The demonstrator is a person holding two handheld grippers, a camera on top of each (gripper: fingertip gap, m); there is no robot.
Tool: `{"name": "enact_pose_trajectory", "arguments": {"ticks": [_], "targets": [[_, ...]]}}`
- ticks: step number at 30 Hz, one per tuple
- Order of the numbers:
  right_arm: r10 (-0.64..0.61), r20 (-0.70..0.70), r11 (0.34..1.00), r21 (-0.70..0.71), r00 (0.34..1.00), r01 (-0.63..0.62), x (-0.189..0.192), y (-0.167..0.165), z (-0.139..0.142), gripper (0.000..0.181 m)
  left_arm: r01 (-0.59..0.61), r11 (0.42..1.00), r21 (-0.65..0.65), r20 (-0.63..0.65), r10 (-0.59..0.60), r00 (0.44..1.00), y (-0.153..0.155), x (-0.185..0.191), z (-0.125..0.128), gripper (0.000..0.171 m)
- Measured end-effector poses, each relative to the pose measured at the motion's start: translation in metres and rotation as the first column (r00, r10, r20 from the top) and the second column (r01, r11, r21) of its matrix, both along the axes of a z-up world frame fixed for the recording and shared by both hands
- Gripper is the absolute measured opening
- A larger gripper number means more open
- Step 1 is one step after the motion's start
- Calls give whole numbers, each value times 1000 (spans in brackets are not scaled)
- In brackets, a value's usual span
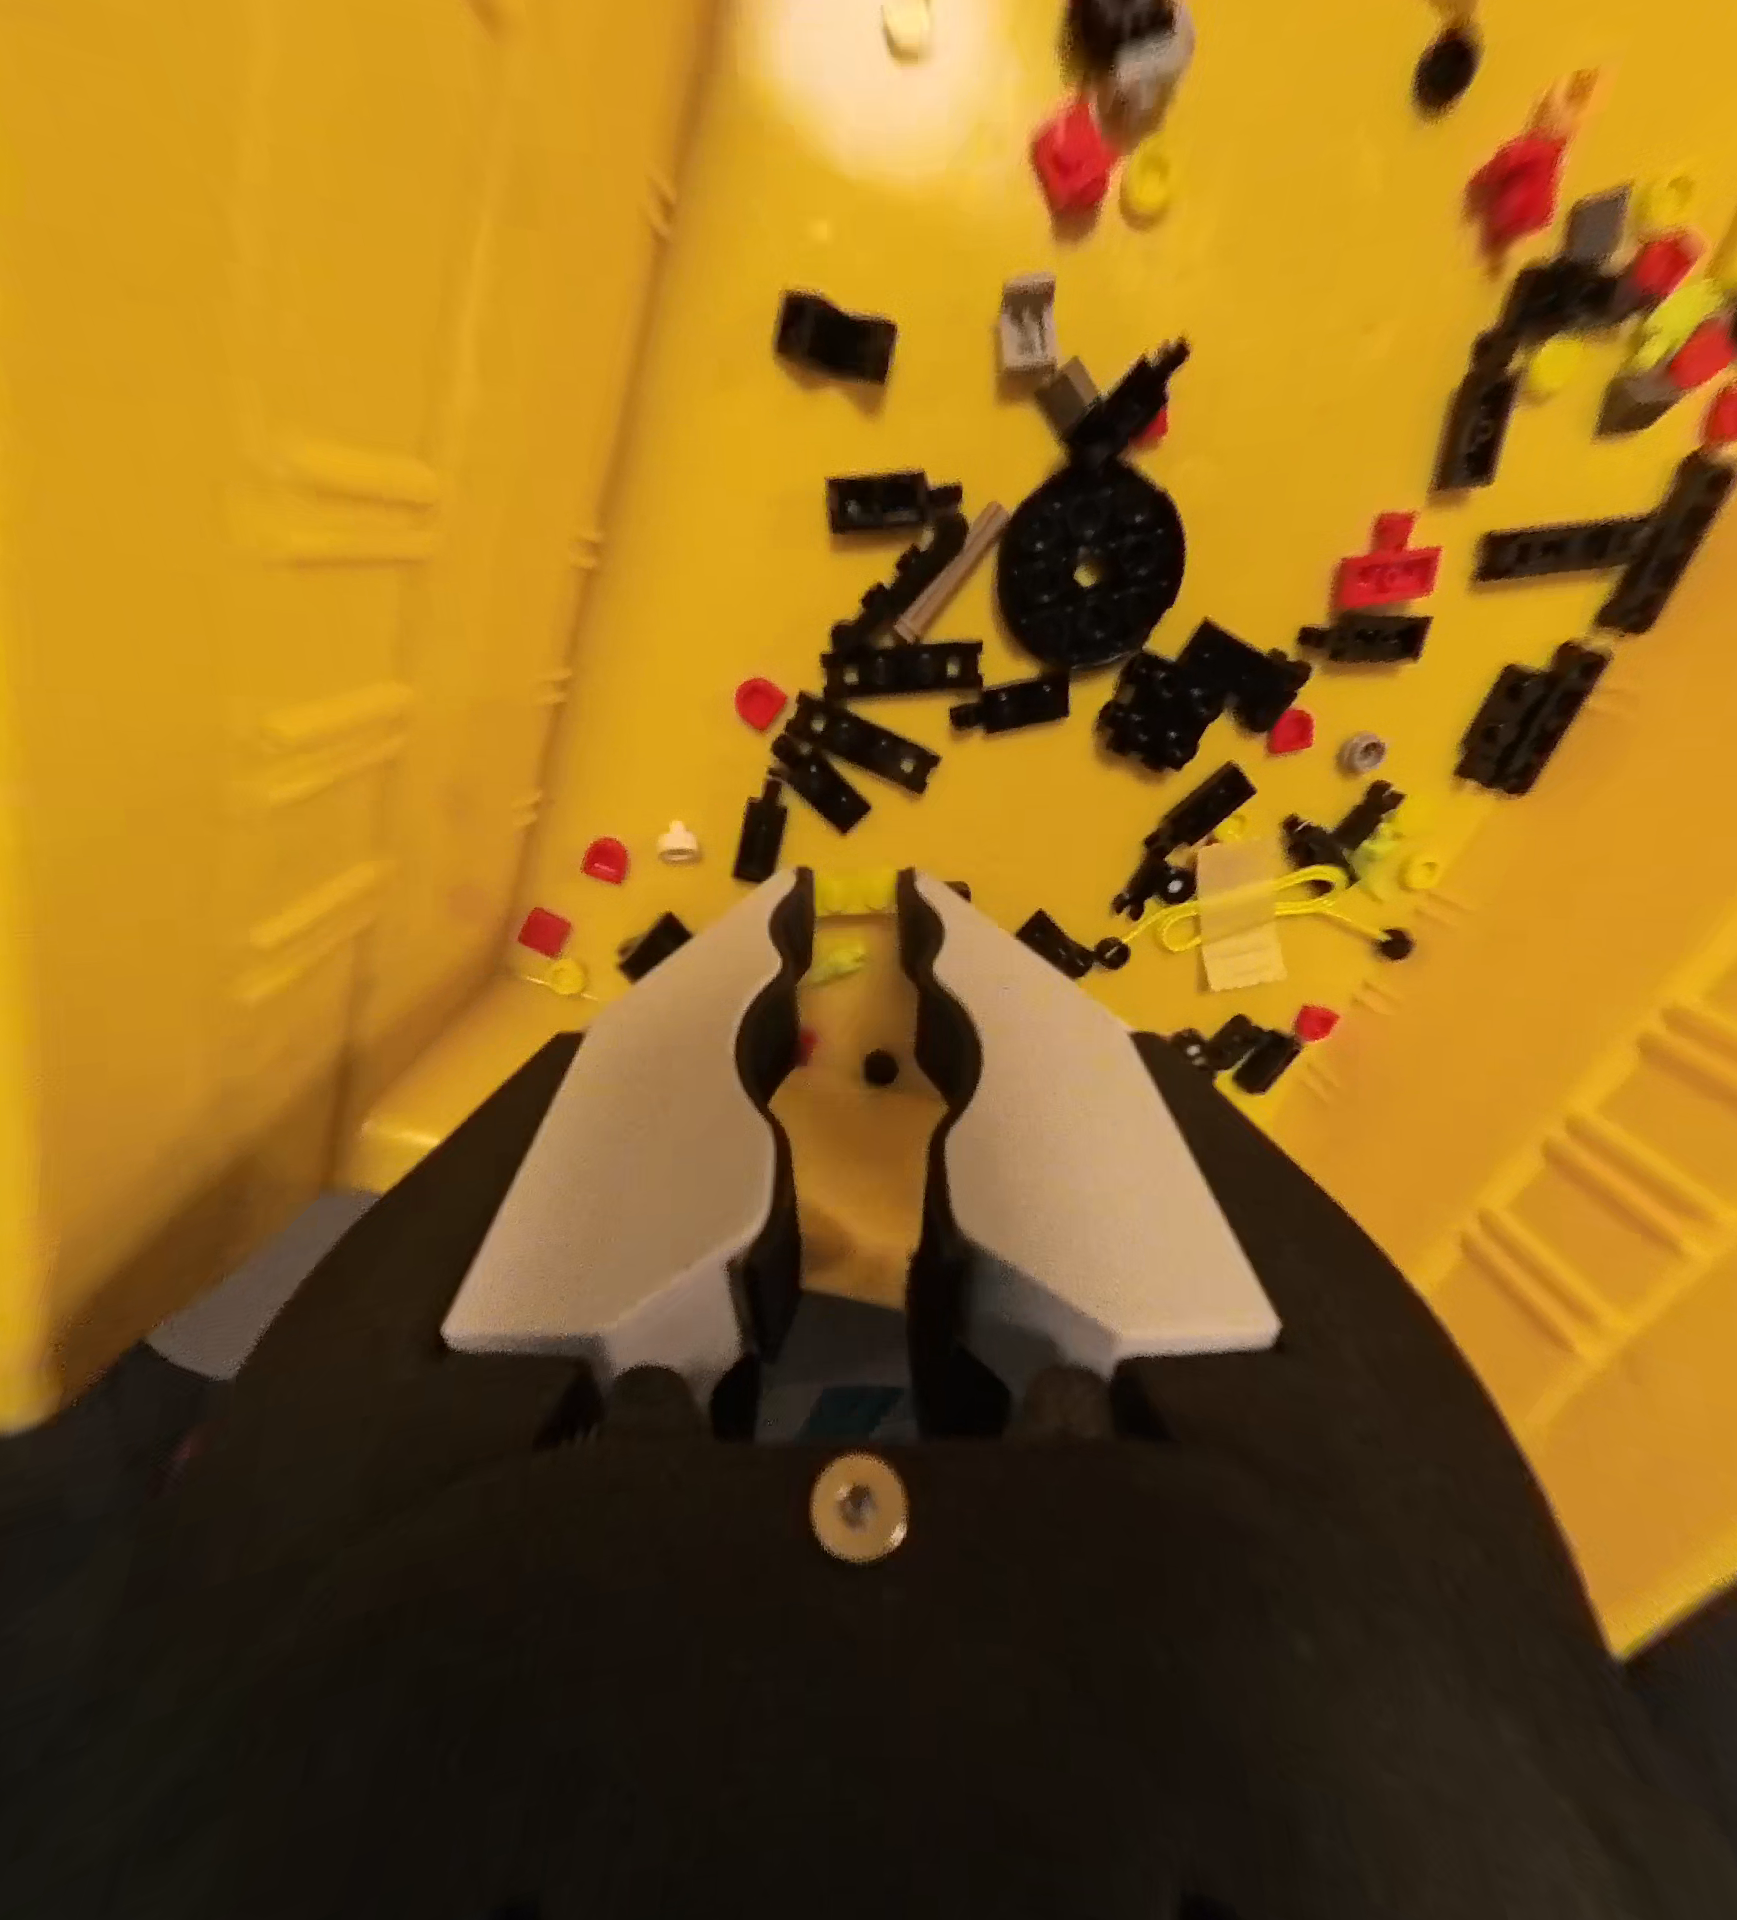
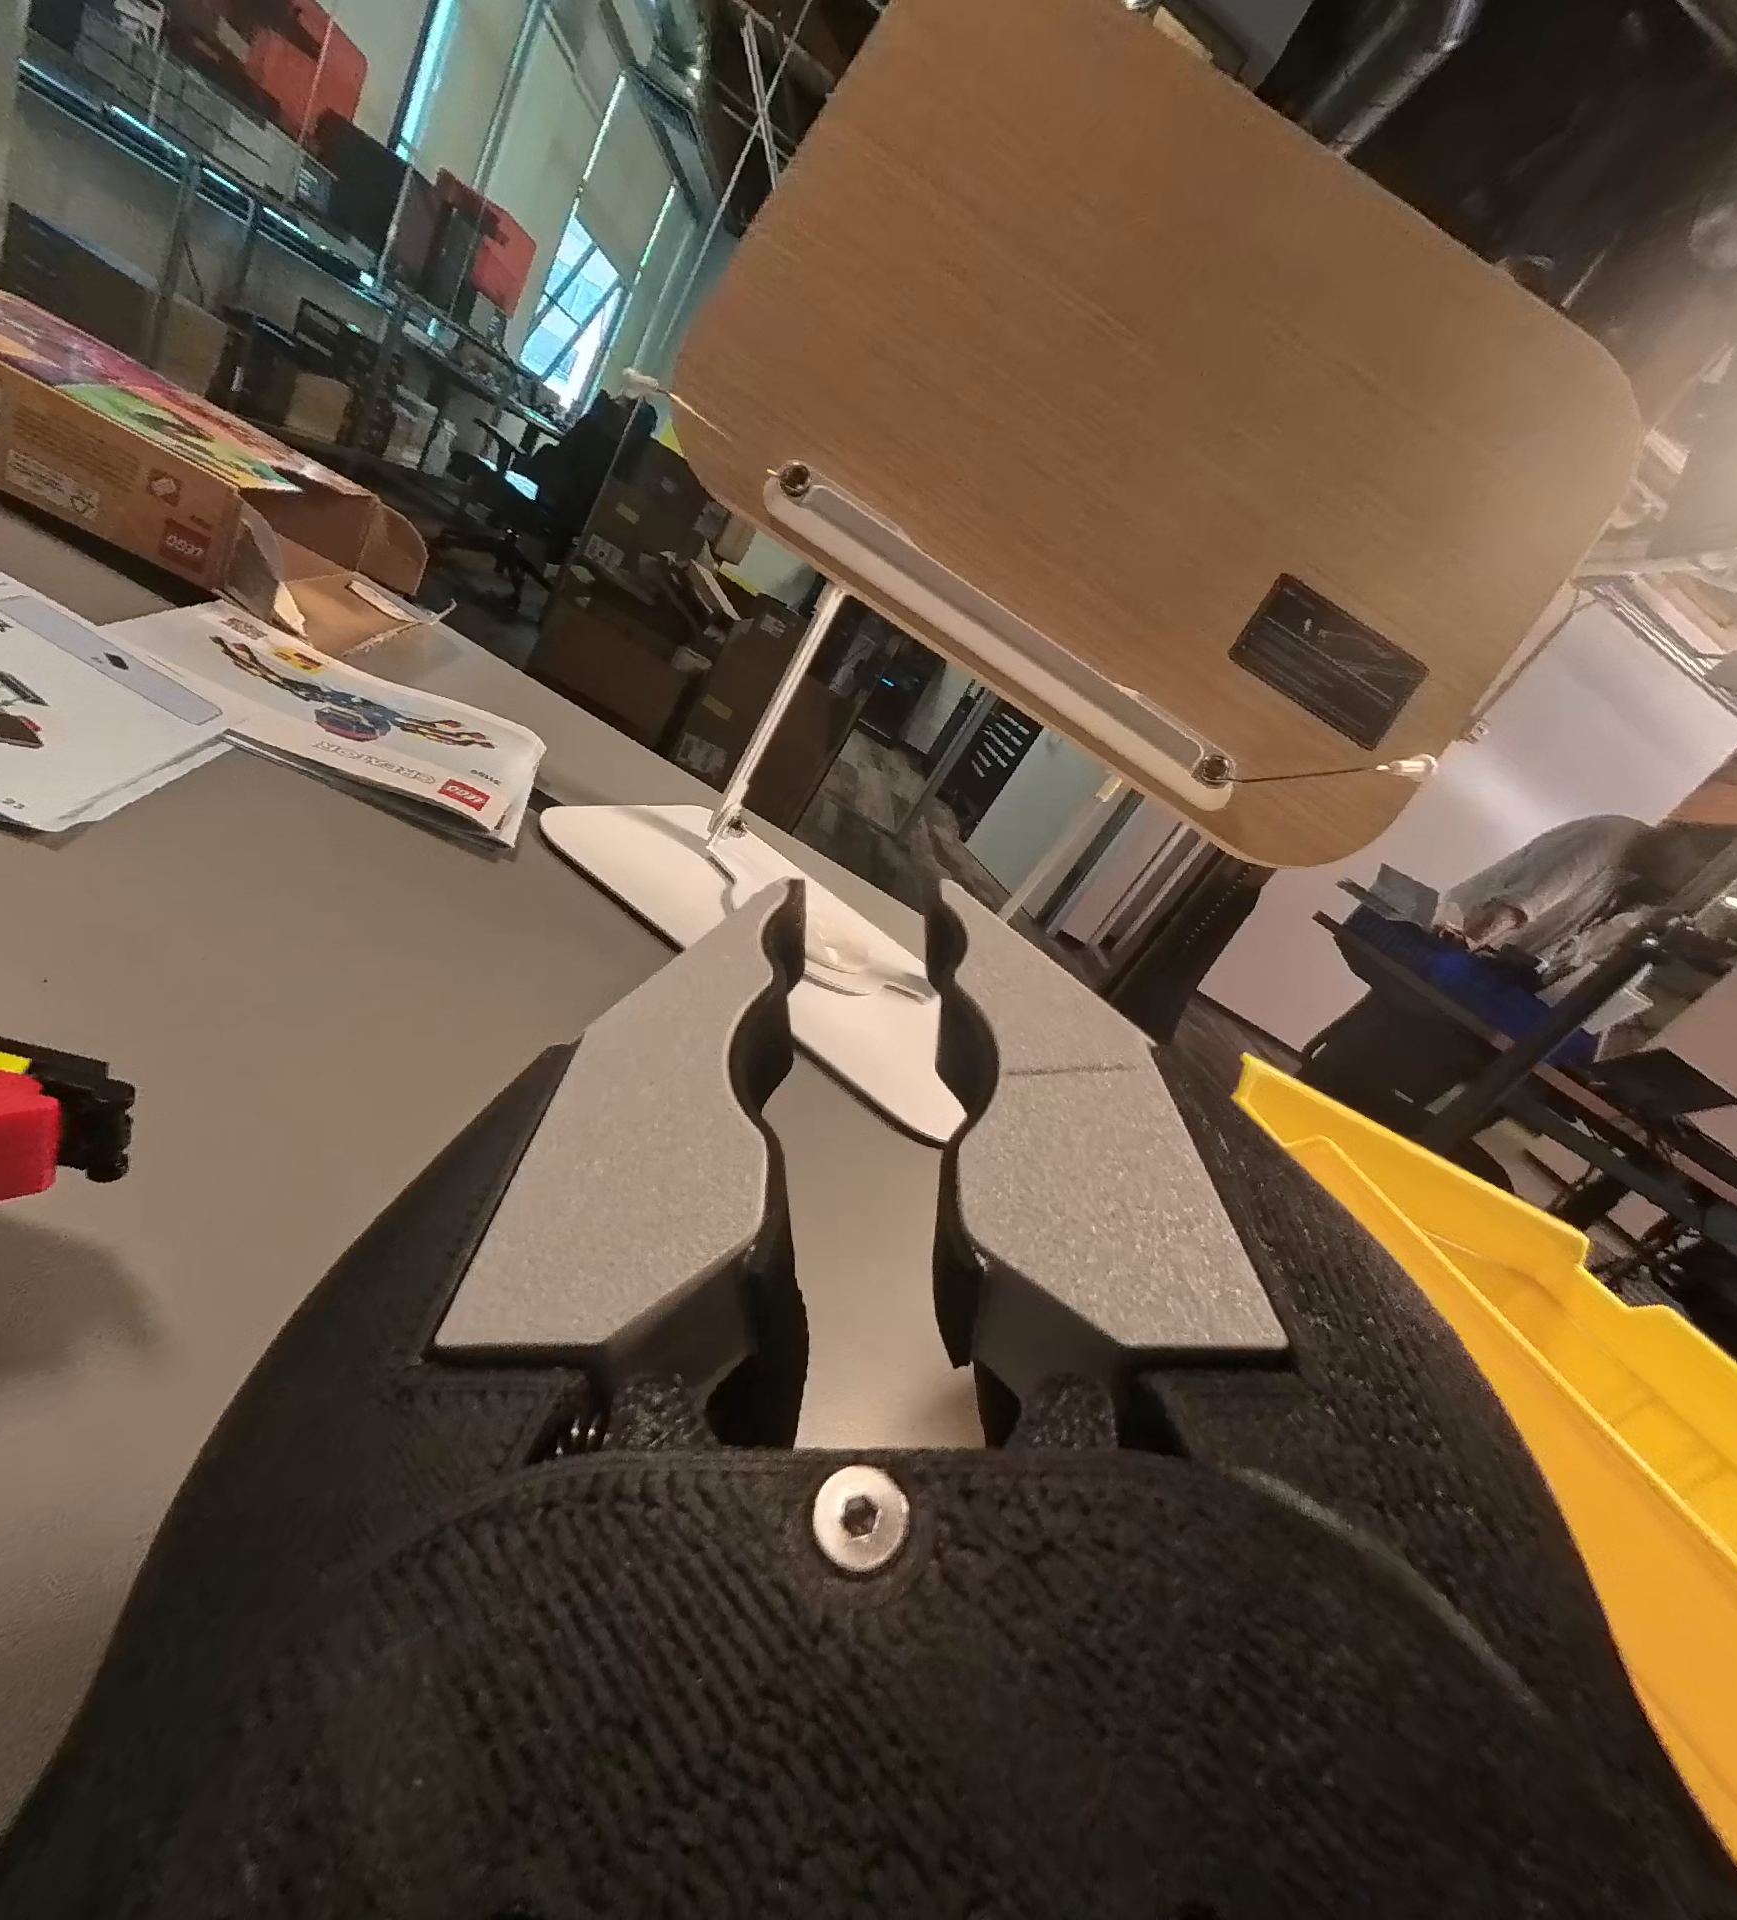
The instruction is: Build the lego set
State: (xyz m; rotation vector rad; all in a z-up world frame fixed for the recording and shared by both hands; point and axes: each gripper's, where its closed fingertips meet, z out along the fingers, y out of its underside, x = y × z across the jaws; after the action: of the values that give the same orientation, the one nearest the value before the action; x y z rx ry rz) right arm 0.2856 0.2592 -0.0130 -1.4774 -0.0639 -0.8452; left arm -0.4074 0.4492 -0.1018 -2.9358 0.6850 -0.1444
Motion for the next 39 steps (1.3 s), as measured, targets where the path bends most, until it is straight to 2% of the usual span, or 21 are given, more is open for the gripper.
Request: {"name": "enact_pose_trajectory", "arguments": {"ticks": [3, 5, 8, 11, 14, 16, 19, 22, 27, 31, 37, 39], "targets": [[-3, 6, 1000, -9, 1000, 4, 0, 1, -1, 21, -43, 993, 111, 95, 32, 995, 15, 6, 37, 15], [4, 19, 1000, -25, 1000, -4, -2, 4, -3, 21, -13, 976, 218, 155, -21, 988, 17, 27, 74, 15], [-3, 18, 1000, -20, 1000, 4, -2, 3, -2, 20, 144, 918, 368, 227, -239, 944, -4, 96, 124, 15], [-9, 5, 1000, -1, 1000, 9, 0, 1, 0, 20, 370, 821, 436, 274, -512, 814, -50, 185, 142, 15], [-4, 7, 1000, 1, 1000, 4, -1, 1, 1, 19, 535, 728, 428, 316, -675, 667, -94, 260, 130, 15], [3, 19, 1000, -2, 1000, -3, -3, 2, 1, 19, 606, 691, 394, 335, -722, 605, -114, 295, 111, 15], [13, 36, 1000, -12, 999, -12, -6, 4, 1, 19, 677, 670, 305, 352, -740, 573, -134, 326, 72, 15], [19, 49, 999, -29, 999, -17, -8, 7, -1, 19, 745, 642, 183, 380, -745, 548, -157, 336, 36, 15], [17, 69, 998, -64, 997, -12, -10, 10, -6, 18, 751, 645, 143, 345, -744, 573, -163, 343, 5, 15], [17, 99, 997, -81, 995, -9, -13, 11, -7, 18, 764, 633, 127, 245, -766, 594, -157, 343, -14, 15], [20, 100, 998, -69, 995, -13, -14, 7, -5, 18, 724, 667, 175, 182, -745, 642, -139, 349, -12, 19], [27, 87, 998, -54, 996, -23, -14, 5, -4, 18, 695, 686, 218, 228, -728, 647, -135, 352, -2, 26]]}}
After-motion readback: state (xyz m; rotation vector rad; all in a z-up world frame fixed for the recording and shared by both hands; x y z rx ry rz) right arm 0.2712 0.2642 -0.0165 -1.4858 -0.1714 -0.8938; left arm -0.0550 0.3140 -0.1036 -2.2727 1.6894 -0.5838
